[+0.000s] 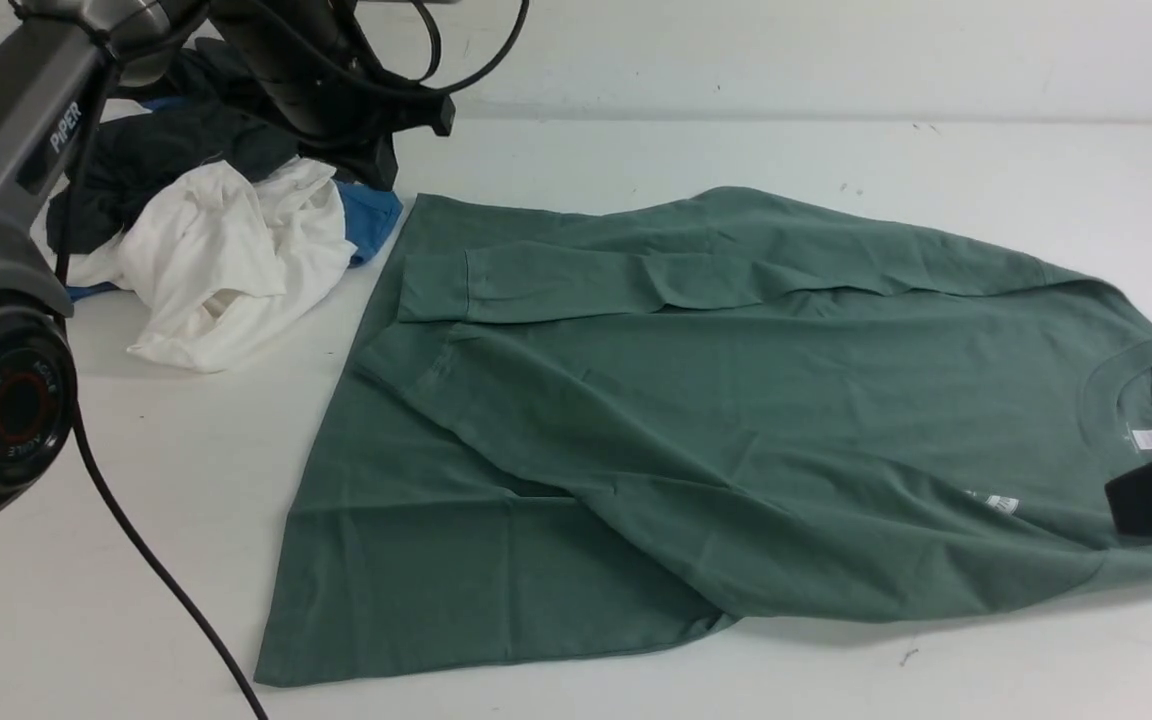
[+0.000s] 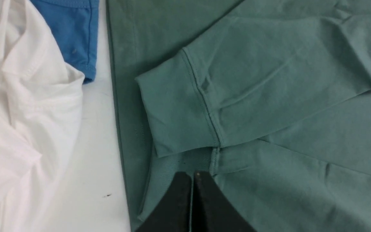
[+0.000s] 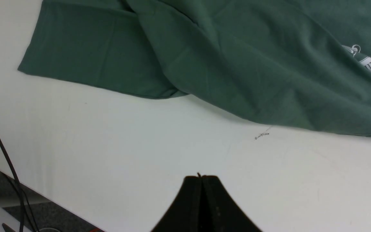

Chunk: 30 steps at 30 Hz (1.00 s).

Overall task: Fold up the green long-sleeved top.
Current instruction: Use the left arm to drag and drop the cuff onto the cuff closest to the left arm

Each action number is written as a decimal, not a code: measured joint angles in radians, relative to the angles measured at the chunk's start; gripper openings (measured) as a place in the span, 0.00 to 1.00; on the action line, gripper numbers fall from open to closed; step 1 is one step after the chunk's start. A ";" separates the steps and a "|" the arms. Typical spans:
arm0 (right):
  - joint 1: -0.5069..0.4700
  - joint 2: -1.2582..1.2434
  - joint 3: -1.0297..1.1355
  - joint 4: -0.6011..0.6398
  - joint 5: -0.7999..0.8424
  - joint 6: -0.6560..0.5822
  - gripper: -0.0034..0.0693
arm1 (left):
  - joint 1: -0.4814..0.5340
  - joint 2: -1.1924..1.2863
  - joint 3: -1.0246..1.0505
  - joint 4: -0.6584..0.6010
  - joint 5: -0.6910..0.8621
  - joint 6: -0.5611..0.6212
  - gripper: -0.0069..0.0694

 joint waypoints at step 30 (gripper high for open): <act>0.000 0.000 -0.001 -0.005 0.000 0.000 0.03 | -0.044 0.273 -0.002 0.107 -0.257 -0.079 0.17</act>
